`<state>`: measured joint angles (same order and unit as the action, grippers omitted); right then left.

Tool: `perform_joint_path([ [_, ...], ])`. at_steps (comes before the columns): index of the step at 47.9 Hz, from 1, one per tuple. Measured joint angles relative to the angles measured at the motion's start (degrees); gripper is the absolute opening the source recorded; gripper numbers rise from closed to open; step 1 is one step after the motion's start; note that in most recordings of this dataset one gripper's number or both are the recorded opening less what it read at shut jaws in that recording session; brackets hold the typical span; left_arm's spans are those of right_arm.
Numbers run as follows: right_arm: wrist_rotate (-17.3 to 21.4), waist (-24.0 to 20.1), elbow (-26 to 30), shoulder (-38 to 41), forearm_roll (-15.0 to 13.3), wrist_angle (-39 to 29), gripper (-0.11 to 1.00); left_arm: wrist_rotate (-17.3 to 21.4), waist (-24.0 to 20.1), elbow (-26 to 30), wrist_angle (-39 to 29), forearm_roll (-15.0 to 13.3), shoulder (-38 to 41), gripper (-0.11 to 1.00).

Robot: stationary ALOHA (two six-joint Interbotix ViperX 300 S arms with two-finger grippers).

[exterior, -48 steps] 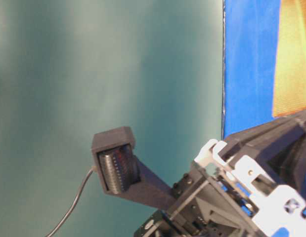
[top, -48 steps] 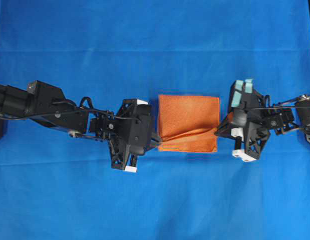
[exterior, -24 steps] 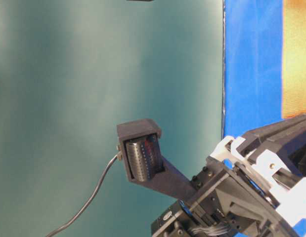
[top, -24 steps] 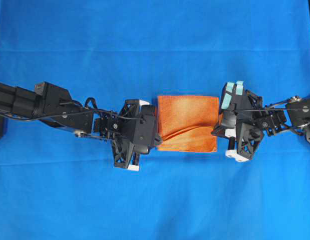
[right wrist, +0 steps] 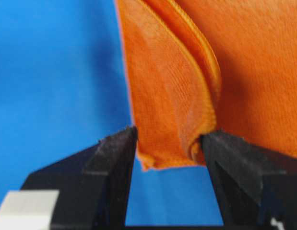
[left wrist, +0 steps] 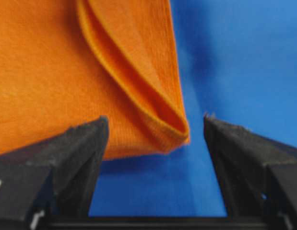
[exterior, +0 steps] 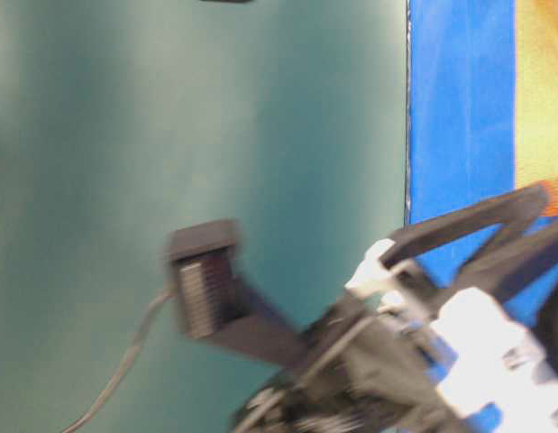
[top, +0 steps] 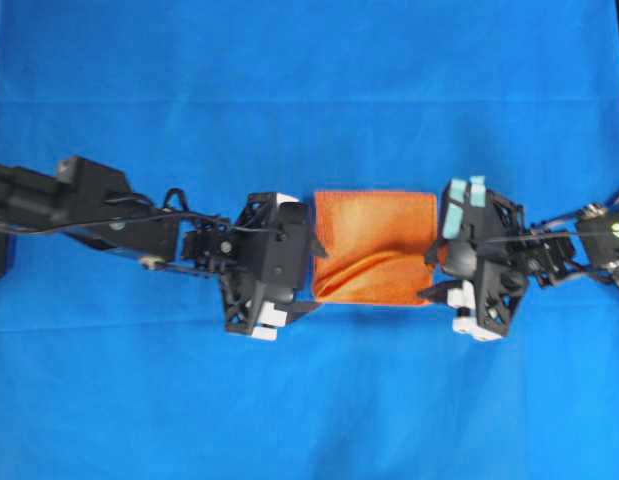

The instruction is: Fold the orange towel.

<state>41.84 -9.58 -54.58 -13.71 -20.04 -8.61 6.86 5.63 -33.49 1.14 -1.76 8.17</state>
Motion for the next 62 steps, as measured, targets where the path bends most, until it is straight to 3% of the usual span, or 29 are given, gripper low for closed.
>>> perform_joint_path([
  [14, -0.44, -1.23, 0.18, -15.21, -0.79, -10.46, 0.59, 0.09, 0.0, -5.71, -3.16, 0.0, -13.8, 0.62],
  [29, -0.53, -1.23, -4.57, -32.78, -5.45, -15.73, 0.59, 0.0, 0.0, -17.05, -0.88, 0.0, -29.62, 0.63],
  [49, -0.53, -0.7, -16.08, -48.08, -11.95, -11.34, 0.59, -0.09, 0.09, -33.84, 6.33, 0.0, -52.73, 0.62],
  [62, -0.18, 4.83, -21.45, -50.63, -12.48, -5.01, 0.58, -0.09, 0.0, -43.15, 11.6, 0.0, -62.58, 0.62],
])
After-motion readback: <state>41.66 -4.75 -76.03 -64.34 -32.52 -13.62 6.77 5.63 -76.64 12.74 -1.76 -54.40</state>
